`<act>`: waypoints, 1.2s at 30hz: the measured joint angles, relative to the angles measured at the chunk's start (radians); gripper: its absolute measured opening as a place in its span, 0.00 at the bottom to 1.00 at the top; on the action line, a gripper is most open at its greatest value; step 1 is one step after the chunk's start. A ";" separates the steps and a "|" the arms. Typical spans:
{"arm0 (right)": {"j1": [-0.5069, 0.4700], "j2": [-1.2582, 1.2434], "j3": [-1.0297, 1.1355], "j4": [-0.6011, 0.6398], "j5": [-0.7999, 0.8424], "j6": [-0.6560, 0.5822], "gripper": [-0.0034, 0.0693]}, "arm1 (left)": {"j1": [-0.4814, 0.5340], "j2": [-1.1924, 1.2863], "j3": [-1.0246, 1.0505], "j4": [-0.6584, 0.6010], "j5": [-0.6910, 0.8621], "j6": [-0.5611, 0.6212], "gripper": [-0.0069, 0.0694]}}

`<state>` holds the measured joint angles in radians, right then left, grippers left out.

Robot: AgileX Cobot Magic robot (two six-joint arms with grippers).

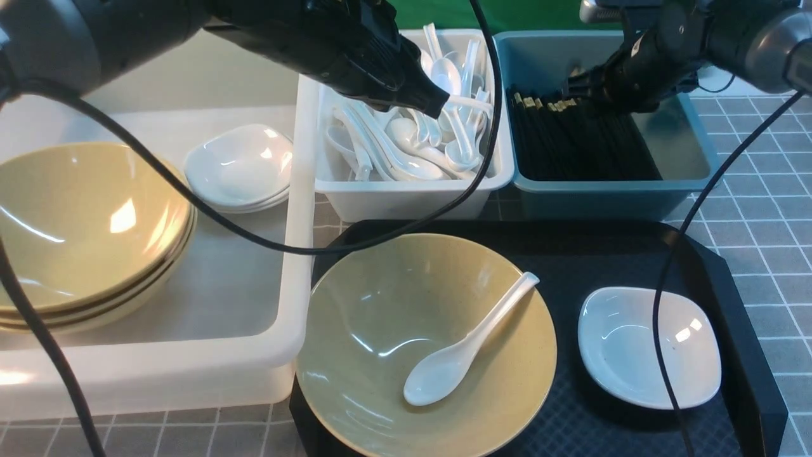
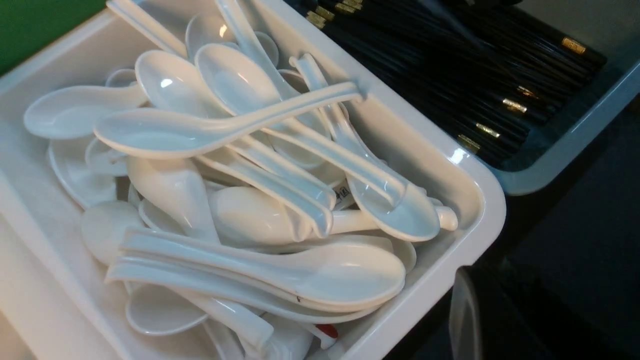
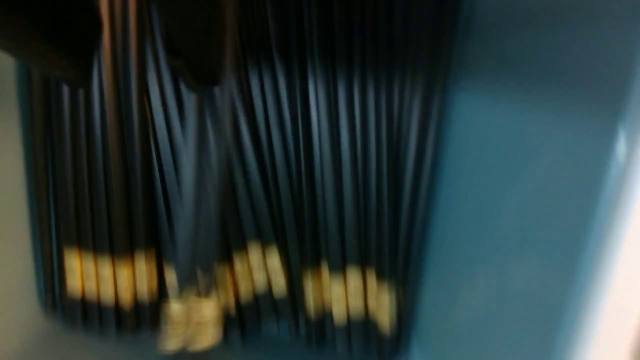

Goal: On grey table put chopsticks spoon bowls plates into blue grey white boxes.

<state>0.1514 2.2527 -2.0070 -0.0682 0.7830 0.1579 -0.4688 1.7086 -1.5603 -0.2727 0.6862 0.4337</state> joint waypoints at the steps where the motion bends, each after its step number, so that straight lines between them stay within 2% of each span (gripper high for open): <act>1: 0.001 -0.007 -0.011 0.001 0.045 -0.023 0.54 | 0.002 -0.008 0.000 0.002 0.015 0.000 0.08; 4: 0.014 -0.043 -0.054 0.001 0.223 -0.158 0.62 | 0.012 -0.054 0.001 0.015 0.082 0.000 0.08; 5: 0.015 -0.046 -0.054 0.001 0.223 -0.158 0.62 | 0.014 -0.062 0.001 0.015 0.086 0.000 0.08; 8: 0.043 -0.112 -0.065 0.004 0.384 -0.295 0.64 | 0.038 -0.139 0.018 0.016 0.164 0.000 0.08; 10: 0.074 -0.164 -0.058 0.015 0.434 -0.370 0.64 | 0.057 -0.214 0.076 0.016 0.191 0.000 0.08; 16: 0.158 -0.310 0.044 0.062 0.454 -0.475 0.64 | 0.094 -0.404 0.330 0.016 0.186 -0.030 0.08; 18: 0.213 -0.384 0.109 0.068 0.457 -0.538 0.64 | 0.101 -0.509 0.471 0.018 0.166 -0.038 0.08; 25: 0.399 -0.497 0.299 0.082 0.460 -0.775 0.64 | 0.102 -0.738 0.748 -0.007 -0.009 -0.045 0.08; 31: 0.547 -0.477 0.432 0.099 0.456 -0.911 0.64 | 0.102 -0.779 0.798 -0.053 -0.095 -0.044 0.08; 36: 0.589 -0.422 0.479 0.101 0.427 -1.035 0.64 | 0.102 -0.772 0.799 -0.084 -0.151 -0.008 0.08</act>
<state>0.7402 1.8308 -1.5283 0.0332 1.2102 -0.8773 -0.3673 0.9364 -0.7611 -0.3566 0.5347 0.4255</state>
